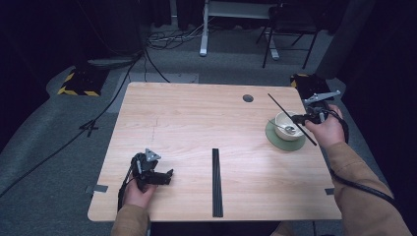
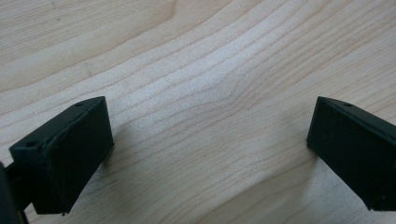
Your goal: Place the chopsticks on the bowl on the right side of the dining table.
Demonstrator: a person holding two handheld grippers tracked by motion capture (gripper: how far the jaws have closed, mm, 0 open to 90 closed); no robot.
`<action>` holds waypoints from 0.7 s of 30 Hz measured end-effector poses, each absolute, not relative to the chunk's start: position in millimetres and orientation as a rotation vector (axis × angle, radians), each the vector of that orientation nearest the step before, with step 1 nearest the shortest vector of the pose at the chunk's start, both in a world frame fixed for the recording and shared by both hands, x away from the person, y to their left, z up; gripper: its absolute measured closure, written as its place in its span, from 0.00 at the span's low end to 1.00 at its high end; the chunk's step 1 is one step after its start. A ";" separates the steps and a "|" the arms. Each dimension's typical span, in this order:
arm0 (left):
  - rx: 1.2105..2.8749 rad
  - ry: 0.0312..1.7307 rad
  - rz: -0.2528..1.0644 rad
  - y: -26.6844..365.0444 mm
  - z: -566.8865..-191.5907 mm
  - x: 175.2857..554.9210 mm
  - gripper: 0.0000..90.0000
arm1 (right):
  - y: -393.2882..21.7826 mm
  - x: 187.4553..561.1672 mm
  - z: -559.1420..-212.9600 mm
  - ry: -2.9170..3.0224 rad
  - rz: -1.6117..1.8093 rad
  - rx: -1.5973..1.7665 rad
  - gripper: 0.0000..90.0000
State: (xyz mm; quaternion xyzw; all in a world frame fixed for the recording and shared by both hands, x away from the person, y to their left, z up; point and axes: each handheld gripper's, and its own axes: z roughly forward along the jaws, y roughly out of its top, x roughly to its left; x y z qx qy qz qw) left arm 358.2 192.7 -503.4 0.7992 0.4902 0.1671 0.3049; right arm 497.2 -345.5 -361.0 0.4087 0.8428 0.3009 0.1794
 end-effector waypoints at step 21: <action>2.116 1.298 0.443 192.6 -503.4 358.2 0.01 | -355.1 522.7 -399.6 2.370 0.786 1.245 0.96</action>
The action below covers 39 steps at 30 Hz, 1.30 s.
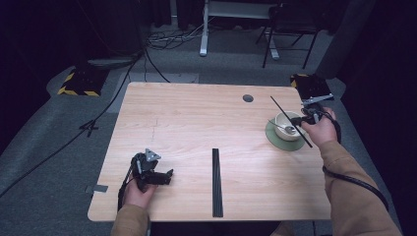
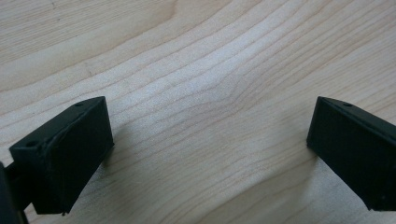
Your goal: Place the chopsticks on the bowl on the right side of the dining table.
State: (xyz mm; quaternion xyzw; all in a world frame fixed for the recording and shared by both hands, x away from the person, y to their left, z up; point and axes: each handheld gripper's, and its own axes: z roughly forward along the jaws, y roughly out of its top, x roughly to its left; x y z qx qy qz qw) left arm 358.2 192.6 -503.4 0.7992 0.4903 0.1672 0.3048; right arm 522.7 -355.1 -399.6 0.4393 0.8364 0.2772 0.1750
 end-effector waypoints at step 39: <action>2.111 1.296 0.454 192.0 -504.0 358.9 0.00 | -286.1 442.8 -364.6 2.375 1.141 1.052 0.53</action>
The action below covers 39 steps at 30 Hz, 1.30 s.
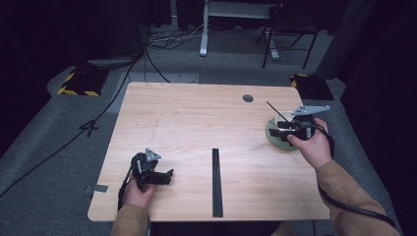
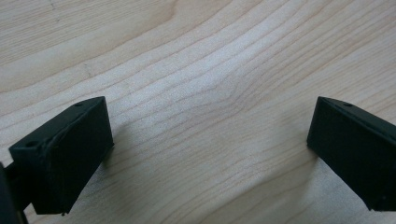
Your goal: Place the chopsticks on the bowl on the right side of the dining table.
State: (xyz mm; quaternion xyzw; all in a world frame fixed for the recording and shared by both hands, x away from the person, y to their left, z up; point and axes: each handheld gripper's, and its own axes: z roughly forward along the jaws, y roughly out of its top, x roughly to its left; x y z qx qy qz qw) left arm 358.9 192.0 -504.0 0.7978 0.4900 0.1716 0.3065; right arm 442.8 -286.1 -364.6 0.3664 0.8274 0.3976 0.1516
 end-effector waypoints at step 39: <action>2.110 1.303 0.452 190.8 -503.7 362.0 0.00 | -178.1 377.2 -421.3 2.646 1.176 0.854 0.39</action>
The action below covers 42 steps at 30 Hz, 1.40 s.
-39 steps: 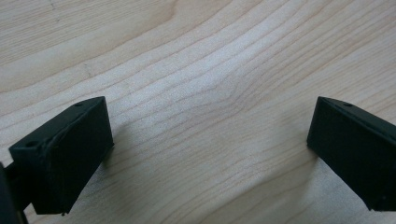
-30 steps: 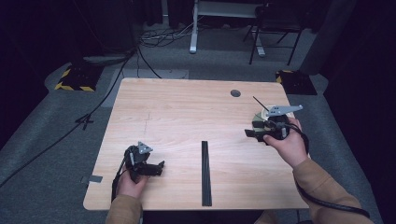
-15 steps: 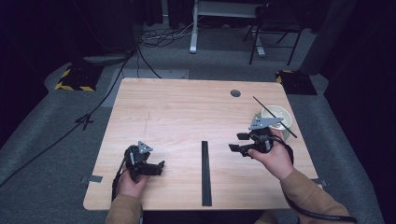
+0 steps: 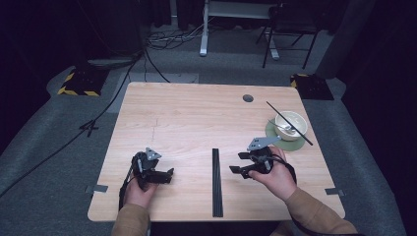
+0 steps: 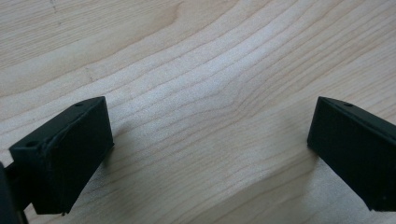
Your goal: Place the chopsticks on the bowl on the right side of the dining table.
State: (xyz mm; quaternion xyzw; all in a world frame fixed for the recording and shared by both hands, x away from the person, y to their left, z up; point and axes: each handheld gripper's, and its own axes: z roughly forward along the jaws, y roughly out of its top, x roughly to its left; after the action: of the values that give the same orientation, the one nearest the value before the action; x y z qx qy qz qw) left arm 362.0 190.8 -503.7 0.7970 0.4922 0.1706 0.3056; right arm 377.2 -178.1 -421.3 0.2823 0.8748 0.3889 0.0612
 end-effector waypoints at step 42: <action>2.111 1.304 0.453 190.8 -503.6 362.0 0.00 | -141.9 351.5 -485.5 2.642 1.026 0.710 0.36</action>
State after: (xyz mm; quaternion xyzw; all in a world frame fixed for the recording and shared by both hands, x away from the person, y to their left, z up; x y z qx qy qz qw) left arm 362.0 190.8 -503.6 0.7972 0.4923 0.1709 0.3047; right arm 351.5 -141.9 -485.5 0.2414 0.8987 0.3492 0.1098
